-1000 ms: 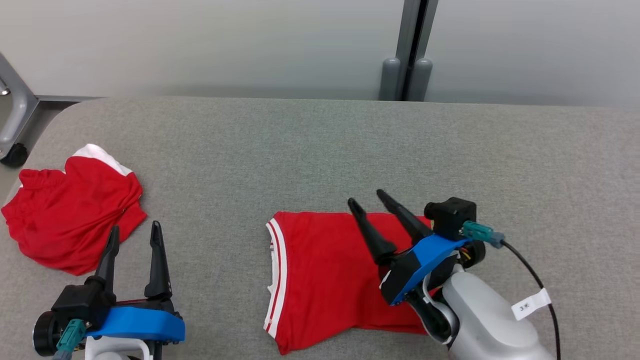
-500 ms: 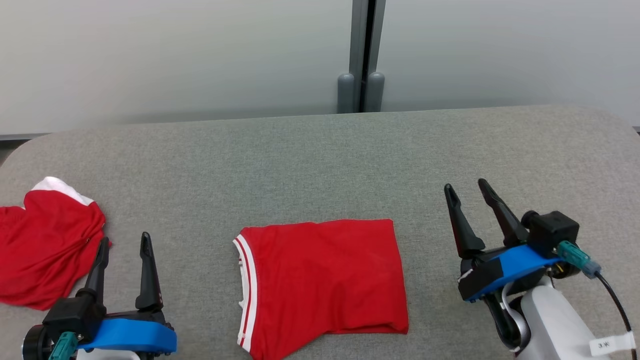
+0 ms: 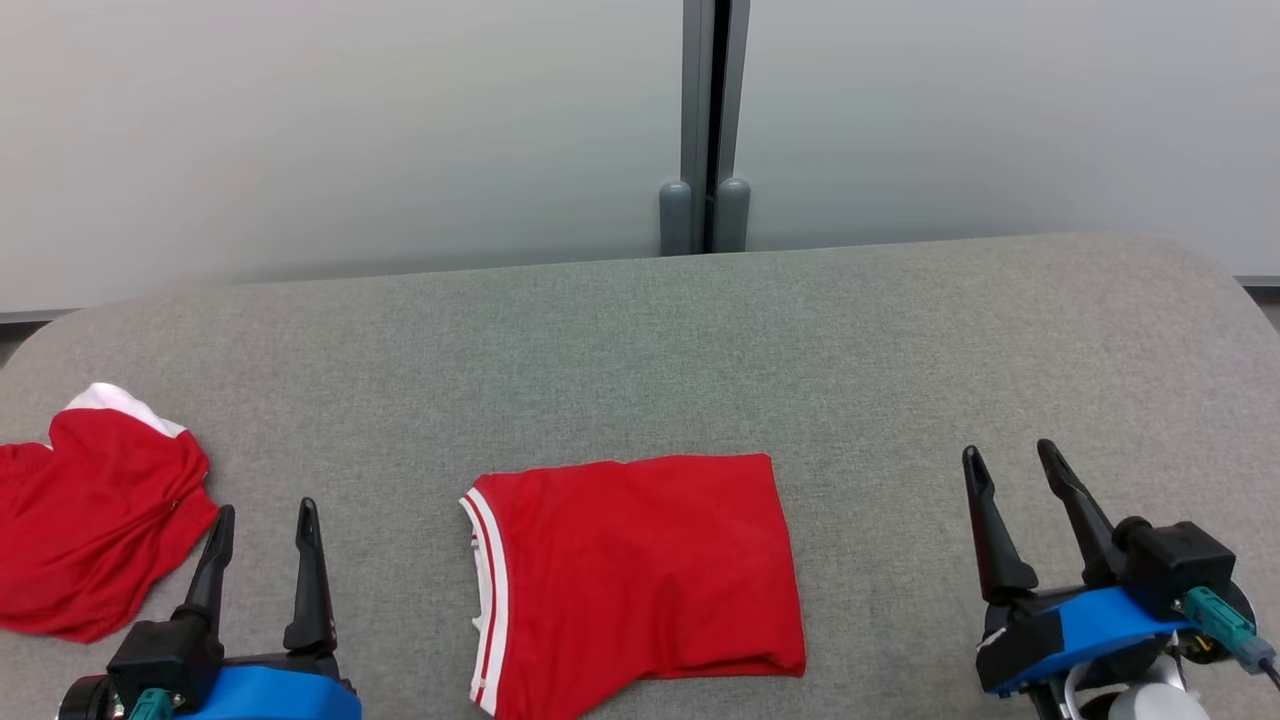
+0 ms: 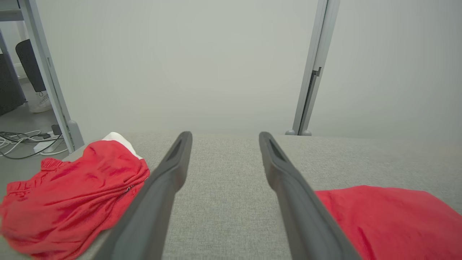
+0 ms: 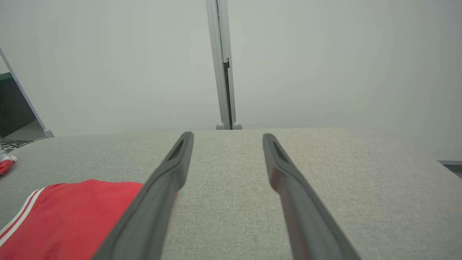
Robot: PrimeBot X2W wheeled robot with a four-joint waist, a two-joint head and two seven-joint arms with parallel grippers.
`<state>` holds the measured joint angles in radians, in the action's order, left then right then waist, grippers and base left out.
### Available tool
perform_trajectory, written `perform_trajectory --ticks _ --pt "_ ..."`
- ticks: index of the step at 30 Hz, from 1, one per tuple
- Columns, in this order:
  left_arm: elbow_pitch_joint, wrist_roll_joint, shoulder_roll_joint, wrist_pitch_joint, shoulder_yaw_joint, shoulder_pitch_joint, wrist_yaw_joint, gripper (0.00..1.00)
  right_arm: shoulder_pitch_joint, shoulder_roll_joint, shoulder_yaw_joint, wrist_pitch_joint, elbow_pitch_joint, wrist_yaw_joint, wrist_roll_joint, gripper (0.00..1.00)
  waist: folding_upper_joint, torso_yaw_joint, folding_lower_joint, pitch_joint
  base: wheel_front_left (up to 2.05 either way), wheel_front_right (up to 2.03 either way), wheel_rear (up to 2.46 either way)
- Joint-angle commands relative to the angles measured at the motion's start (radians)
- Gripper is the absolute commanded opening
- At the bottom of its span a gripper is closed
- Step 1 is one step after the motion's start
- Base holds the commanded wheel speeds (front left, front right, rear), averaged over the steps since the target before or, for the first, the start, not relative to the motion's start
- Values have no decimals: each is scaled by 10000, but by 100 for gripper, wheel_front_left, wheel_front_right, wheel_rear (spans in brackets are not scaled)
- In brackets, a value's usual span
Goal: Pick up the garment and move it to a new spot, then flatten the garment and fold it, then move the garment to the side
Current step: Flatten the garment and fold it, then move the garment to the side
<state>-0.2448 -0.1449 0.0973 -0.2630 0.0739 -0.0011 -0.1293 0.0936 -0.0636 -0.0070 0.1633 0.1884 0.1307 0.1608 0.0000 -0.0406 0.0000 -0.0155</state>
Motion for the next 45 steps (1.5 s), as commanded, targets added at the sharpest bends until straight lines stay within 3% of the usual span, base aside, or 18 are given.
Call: perform_trajectory --ticks 1,12,29,39,45 --pt "7 78 71 -22 -58 77 -2 100 -211 66 -56 -73 -122 3 -84 100 0 18 0 21 0 0 0" --pt "-54 63 128 -22 -170 253 68 100 -1031 130 -217 -597 -864 1 -102 100 0 162 0 151 0 0 0" --pt "-91 -63 228 -22 -303 262 226 100 -1005 134 -89 -754 -758 1 -94 100 0 191 0 178 0 0 0" --pt "-68 -190 285 -21 -380 -54 224 100 646 127 1735 -649 -72 1 72 100 0 325 0 -106 0 0 0" --pt "-73 -247 308 -21 -424 -210 197 100 1626 118 2415 -992 1093 1 149 100 0 617 0 -341 0 0 0"
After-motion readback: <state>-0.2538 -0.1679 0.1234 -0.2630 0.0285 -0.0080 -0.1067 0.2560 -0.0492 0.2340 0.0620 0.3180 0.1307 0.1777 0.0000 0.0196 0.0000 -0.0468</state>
